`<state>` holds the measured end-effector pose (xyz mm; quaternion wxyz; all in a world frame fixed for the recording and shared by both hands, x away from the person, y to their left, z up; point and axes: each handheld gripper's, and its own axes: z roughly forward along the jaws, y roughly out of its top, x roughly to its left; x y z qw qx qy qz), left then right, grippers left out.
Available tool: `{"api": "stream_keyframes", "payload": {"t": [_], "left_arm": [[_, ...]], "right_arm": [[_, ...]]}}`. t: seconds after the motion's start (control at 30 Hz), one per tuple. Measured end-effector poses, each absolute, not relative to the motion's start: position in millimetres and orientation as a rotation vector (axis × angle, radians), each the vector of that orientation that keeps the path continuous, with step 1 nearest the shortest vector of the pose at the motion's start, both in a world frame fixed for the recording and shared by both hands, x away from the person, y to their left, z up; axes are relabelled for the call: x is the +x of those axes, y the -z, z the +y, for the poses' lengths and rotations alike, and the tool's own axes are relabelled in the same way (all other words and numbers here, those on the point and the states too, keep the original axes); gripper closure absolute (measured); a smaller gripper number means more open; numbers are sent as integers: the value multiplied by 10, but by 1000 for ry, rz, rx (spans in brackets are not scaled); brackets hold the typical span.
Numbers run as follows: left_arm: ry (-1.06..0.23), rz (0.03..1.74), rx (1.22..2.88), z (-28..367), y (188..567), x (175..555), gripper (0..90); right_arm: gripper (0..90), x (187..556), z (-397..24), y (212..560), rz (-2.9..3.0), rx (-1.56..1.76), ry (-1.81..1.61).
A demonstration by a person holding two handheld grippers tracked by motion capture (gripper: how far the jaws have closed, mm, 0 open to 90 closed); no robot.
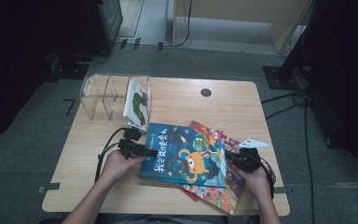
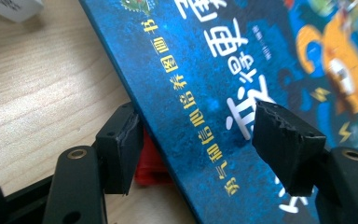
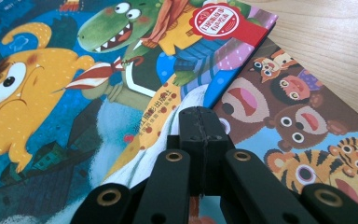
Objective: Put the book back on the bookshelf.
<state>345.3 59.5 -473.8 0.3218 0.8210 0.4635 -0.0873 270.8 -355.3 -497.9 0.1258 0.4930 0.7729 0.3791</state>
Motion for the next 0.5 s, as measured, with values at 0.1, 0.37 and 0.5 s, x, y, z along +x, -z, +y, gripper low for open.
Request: {"api": "stream_keyframes", "payload": {"t": [0.1,0.37,0.5], "left_arm": [[220,1209,2149,600,4663,3447,368],[265,1182,2099,706,4267,3477,482],[329,1170,2096,690,4090,3497,495]], "right_arm": [[900,2713,-3559,4980,2251,1443,-1112],[900,2749,-3514,4984,2266,1432,-1129],[900,2786,-3416,4986,2288,1406,-1142]]}}
